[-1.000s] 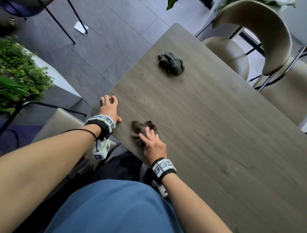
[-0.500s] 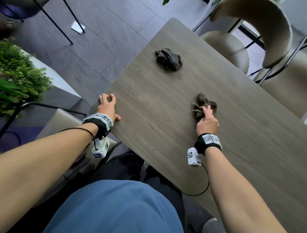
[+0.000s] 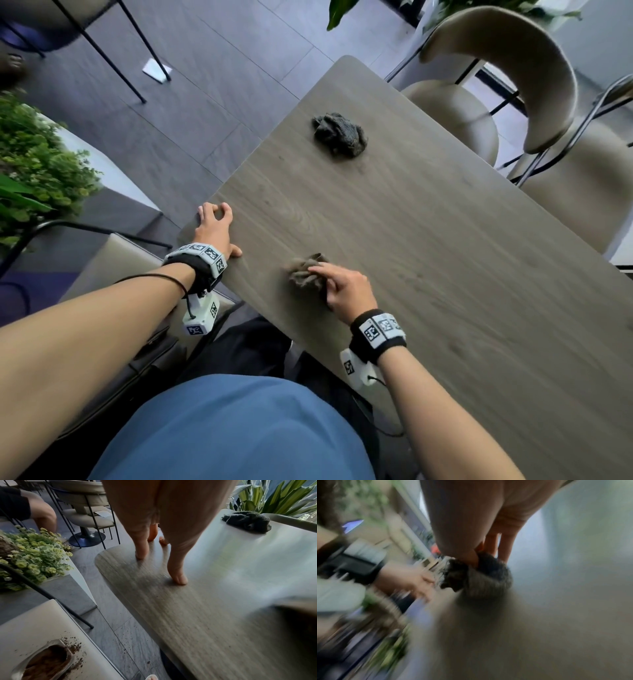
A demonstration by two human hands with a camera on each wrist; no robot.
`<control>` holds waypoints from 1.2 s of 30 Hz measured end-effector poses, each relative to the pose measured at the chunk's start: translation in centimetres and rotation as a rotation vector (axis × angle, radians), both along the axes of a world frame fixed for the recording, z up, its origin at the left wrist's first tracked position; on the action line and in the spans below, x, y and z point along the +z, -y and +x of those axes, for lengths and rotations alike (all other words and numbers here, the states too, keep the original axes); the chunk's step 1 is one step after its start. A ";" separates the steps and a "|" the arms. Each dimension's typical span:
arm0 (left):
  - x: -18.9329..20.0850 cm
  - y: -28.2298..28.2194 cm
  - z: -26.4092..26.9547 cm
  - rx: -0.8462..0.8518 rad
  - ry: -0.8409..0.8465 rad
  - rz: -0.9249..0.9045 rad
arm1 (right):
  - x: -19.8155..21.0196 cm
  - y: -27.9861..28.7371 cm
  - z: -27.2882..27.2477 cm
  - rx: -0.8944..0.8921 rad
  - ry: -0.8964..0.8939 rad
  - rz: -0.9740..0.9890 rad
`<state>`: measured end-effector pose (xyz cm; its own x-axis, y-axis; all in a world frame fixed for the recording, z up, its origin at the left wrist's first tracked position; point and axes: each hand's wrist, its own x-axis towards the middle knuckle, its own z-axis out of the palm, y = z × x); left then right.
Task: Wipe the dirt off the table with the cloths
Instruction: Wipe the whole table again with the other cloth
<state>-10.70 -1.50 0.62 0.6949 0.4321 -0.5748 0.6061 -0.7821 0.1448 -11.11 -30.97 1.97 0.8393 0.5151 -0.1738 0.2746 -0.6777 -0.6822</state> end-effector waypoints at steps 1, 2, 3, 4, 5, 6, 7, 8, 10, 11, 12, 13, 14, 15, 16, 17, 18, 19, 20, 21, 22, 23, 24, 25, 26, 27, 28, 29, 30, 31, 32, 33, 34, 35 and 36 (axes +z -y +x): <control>0.0 0.0 0.0 0.002 -0.001 0.001 | 0.5 1.5 2.1 -0.123 0.036 0.060; 0.0 0.1 0.0 0.000 -0.004 -0.001 | 0.9 3.2 4.2 -0.263 0.077 0.075; 0.0 0.2 0.1 -0.003 -0.007 -0.002 | 1.0 5.1 6.2 -0.411 0.102 0.036; 0.0 0.2 0.2 -0.008 -0.011 0.002 | 1.1 7.1 7.8 -0.561 0.094 -0.060; 0.1 0.2 0.3 -0.014 -0.013 0.010 | 1.2 8.7 9.0 -0.686 0.046 -0.197; 0.1 0.2 0.4 -0.021 -0.017 0.020 | 1.2 10.0 9.6 -0.771 -0.051 -0.337; 0.1 0.2 0.4 -0.028 -0.022 0.027 | 1.2 10.6 9.7 -0.797 -0.145 -0.454; 0.1 0.1 0.3 -0.035 -0.027 0.034 | 1.0 10.3 9.3 -0.752 -0.170 -0.542; 0.1 0.1 0.3 -0.052 -0.040 0.046 | 0.6 8.4 7.3 -0.544 -0.083 -0.640; 0.1 0.1 0.2 -0.059 -0.042 0.050 | 0.1 7.0 5.7 -0.435 -0.041 -0.648; 0.2 0.2 0.2 -0.065 -0.042 0.054 | -0.5 5.4 3.6 -0.340 -0.015 -0.638; 0.2 0.2 0.3 -0.069 -0.044 0.057 | -0.9 3.7 1.1 -0.256 -0.004 -0.613; 0.3 0.3 0.3 -0.072 -0.047 0.061 | -1.1 2.0 -1.4 -0.192 -0.005 -0.559; 0.3 0.4 0.3 -0.075 -0.050 0.066 | -1.3 0.4 -3.8 -0.127 -0.020 -0.500; 0.3 0.4 0.4 -0.079 -0.053 0.072 | -1.5 -1.0 -5.8 -0.031 -0.028 -0.468; 0.3 0.4 0.4 -0.084 -0.057 0.079 | -1.5 -2.2 -7.3 0.050 -0.040 -0.448; 0.2 0.3 0.5 -0.096 -0.061 0.089 | -1.4 -3.0 -8.0 0.122 -0.083 -0.435; 0.1 0.3 0.5 -0.115 -0.067 0.102 | -1.0 -3.4 -7.8 0.167 -0.090 -0.413; 0.1 0.3 0.5 -0.137 -0.077 0.114 | -0.4 -3.1 -7.1 0.169 -0.090 -0.355; 0.0 0.3 0.4 -0.156 -0.090 0.124 | 0.3 -2.4 -5.9 0.114 -0.092 -0.270; 0.0 0.3 0.4 -0.171 -0.101 0.129 | 1.1 -1.4 -4.4 0.021 -0.113 -0.185; -0.1 0.4 0.3 -0.180 -0.113 0.131 | 1.9 0.0 -2.7 -0.091 -0.114 -0.126; 0.0 0.5 0.3 -0.189 -0.120 0.133 | 2.7 1.8 -0.9 -0.215 -0.090 -0.114; 0.0 0.7 0.3 -0.207 -0.122 0.139 | 3.1 3.9 1.1 -0.326 -0.053 -0.163; 0.1 1.1 0.2 -0.230 -0.117 0.140 | 3.3 6.2 2.9 -0.424 -0.021 -0.253; 0.1 1.5 0.2 -0.251 -0.105 0.128 | 3.5 8.6 4.4 -0.518 -0.023 -0.356; 0.2 2.1 0.0 -0.266 -0.089 0.108 | 3.6 10.9 5.5 -0.614 -0.068 -0.446; 0.2 2.7 -0.1 -0.280 -0.065 0.090 | 3.5 12.9 6.2 -0.692 -0.137 -0.523; 0.3 3.4 -0.2 -0.297 -0.034 0.079 | 3.1 14.2 6.3 -0.732 -0.200 -0.587; 0.3 4.2 -0.1 -0.318 0.000 0.075 | 2.4 15.0 6.0 -0.724 -0.228 -0.641; 0.4 5.0 0.0 -0.343 0.031 0.070 | 1.6 15.0 5.4 -0.680 -0.216 -0.683; 0.3 5.8 0.2 -0.370 0.052 0.063 | 0.9 14.5 4.8 -0.618 -0.181 -0.716; 0.3 6.6 0.5 -0.396 0.066 0.051 | 0.4 13.5 4.0 -0.555 -0.136 -0.734; 0.3 7.4 0.9 -0.422 0.074 0.037 | -0.1 12.1 3.0 -0.487 -0.102 -0.732; 0.3 8.3 1.4 -0.447 0.076 0.022 | -0.6 10.5 1.6 -0.416 -0.081 -0.714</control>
